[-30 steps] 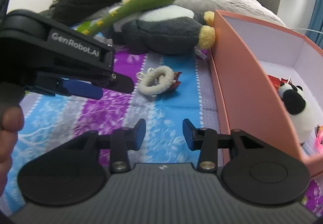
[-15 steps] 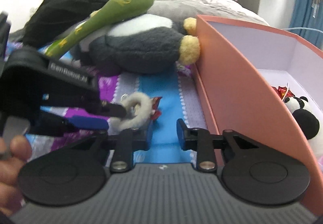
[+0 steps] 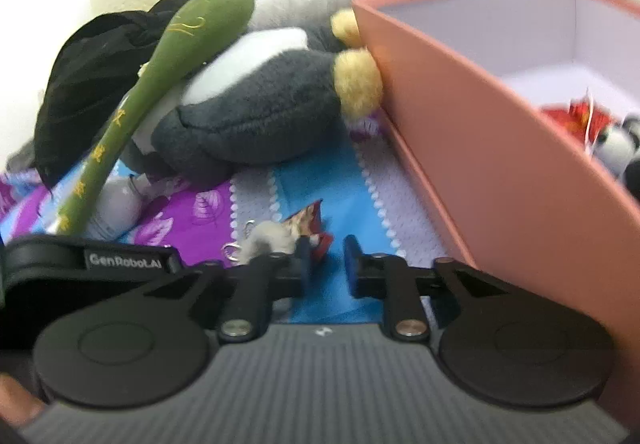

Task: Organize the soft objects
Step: 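Grasp the white fuzzy ring with the left gripper while the right gripper approaches the candy packet, then grasp the wrapped candy packet with the right gripper while the left gripper holds the ring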

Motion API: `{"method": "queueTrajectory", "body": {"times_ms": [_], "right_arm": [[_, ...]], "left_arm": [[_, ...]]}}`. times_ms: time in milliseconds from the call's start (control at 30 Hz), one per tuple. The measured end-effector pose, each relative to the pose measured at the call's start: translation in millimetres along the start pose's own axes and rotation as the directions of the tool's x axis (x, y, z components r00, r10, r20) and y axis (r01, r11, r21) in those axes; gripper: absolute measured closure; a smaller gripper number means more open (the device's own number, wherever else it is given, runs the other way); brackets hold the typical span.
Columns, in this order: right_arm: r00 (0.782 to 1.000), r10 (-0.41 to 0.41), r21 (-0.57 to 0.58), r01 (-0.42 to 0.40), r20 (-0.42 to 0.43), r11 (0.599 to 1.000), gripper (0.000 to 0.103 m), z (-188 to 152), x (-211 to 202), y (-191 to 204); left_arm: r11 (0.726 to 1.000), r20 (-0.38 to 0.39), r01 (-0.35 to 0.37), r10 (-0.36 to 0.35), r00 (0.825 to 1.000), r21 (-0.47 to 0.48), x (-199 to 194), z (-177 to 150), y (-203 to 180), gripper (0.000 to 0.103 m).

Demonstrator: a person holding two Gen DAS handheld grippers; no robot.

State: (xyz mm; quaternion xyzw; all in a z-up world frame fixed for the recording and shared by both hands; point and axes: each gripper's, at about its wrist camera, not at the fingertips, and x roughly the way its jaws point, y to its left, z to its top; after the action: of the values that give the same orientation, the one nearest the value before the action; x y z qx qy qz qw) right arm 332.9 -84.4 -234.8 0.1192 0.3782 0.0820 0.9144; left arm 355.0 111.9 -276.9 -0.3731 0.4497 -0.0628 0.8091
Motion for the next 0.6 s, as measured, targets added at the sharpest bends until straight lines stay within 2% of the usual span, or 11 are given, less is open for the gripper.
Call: {"method": "queueTrajectory", "body": {"times_ms": [133,200,433,600], "right_arm": [[0.999,0.033,0.054,-0.033,-0.013,0.998,0.098,0.2,0.1,-4.0],[0.999,0.038,0.050,-0.038,-0.008,0.998,0.099,0.7,-2.5,-3.0],[0.998,0.060,0.040,-0.060,-0.002,0.997,0.100,-1.8,-21.6,-1.5],[0.997,0.070,0.033,-0.069,-0.012,0.997,0.100,-11.1,-43.6,-1.2]], "left_arm": [[1.000,0.015,-0.009,0.009,1.000,0.010,-4.7,-0.3,-0.6,0.096],[0.999,0.034,-0.024,0.024,0.999,0.021,-10.5,-1.4,-1.9,0.096],[0.996,0.089,-0.068,0.063,0.994,0.050,-45.9,-9.7,-2.6,0.096],[0.993,0.106,-0.100,0.093,0.990,0.058,-77.4,-29.3,0.3,0.097]]}}
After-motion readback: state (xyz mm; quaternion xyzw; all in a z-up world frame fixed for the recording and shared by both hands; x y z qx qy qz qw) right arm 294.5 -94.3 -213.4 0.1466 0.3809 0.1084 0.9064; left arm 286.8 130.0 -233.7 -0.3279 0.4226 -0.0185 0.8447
